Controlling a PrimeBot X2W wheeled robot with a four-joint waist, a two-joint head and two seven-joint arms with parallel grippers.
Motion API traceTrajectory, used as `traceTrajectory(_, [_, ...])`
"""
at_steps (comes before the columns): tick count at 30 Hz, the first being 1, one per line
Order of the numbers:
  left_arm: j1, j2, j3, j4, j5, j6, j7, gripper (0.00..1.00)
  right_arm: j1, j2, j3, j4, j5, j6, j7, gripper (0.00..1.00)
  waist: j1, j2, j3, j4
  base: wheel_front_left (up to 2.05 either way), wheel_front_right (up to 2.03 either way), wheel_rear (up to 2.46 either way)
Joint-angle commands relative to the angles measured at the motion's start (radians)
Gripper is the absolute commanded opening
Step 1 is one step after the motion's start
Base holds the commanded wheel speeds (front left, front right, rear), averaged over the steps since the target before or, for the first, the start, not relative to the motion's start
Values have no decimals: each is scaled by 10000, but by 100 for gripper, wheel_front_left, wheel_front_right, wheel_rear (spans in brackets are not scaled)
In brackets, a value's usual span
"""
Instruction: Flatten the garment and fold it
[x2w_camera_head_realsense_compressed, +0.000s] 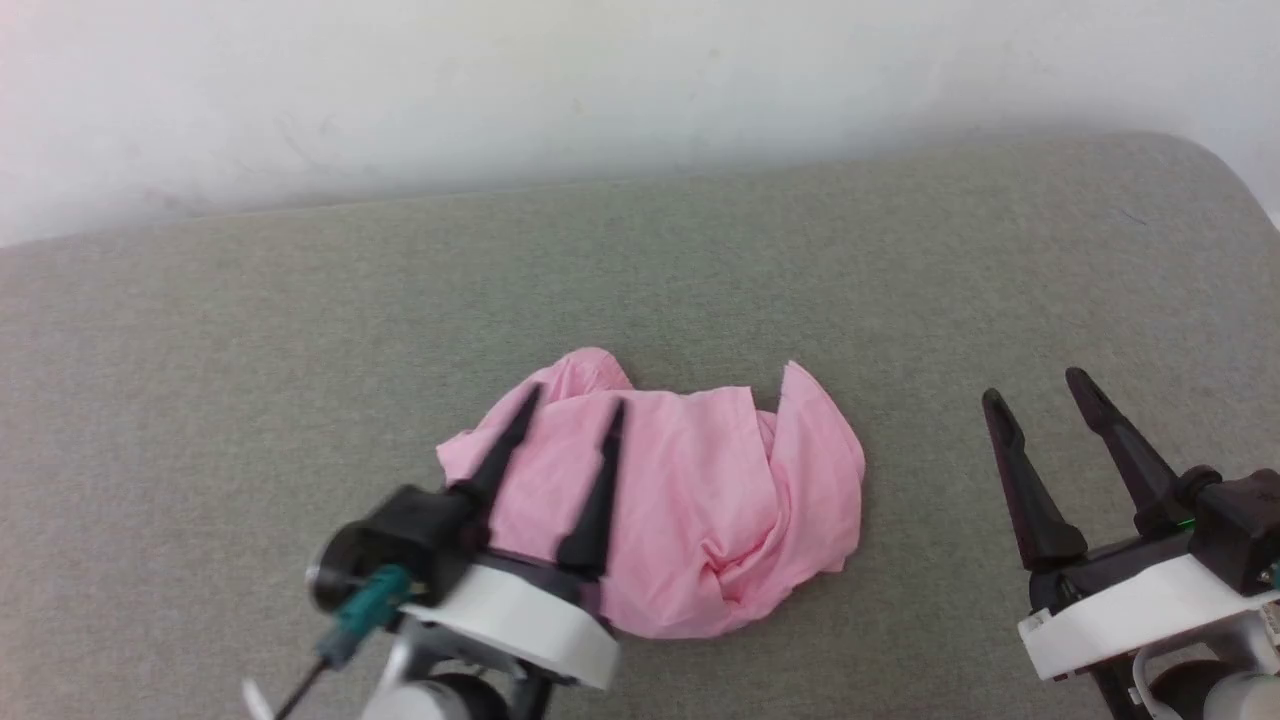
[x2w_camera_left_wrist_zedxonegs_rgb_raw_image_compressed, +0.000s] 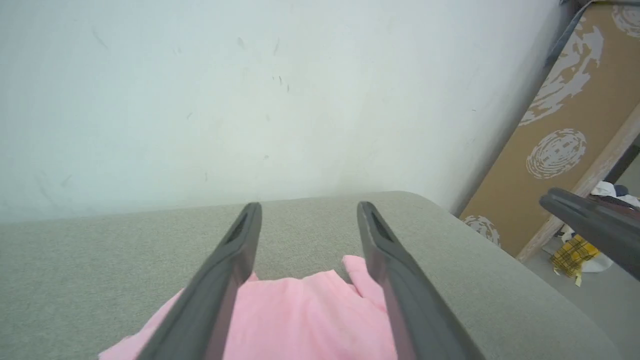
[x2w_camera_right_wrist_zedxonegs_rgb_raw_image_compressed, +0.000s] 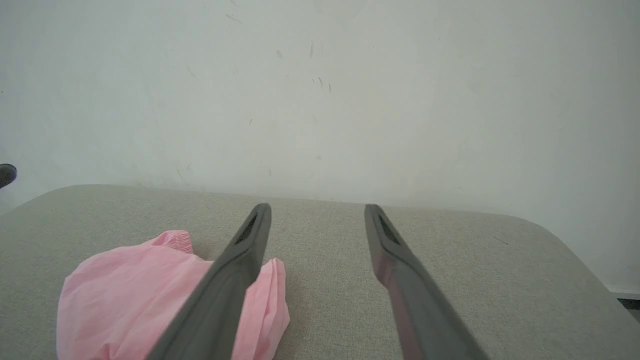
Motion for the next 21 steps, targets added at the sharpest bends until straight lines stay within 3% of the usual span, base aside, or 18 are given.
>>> traceTrajectory(1, [204, 33, 312, -138, -54, 237, -153, 100, 143, 37, -15, -83, -17, -9, 47, 100, 0, 0, -147, 183, 0, 0, 0])
traceTrajectory(6, [548, 367, 1393, -348, -128, 813, -551, 100, 299, 29, 4, -168, 10, -9, 270, 100, 0, 0, -235, 271, 0, 0, 0])
traceTrajectory(13, [1702, 1303, 2694, -577, -320, 1096, -686, 100, 494, -26, -13, -119, 66, -9, 809, 100, 0, 0, -319, 328, 0, 0, 0])
traceTrajectory(21, [2356, 1616, 3141, -773, -497, 1178, -697, 100, 454, -468, 45, 780, 837, -9, 2915, 100, 0, 0, -287, 628, 0, 0, 0])
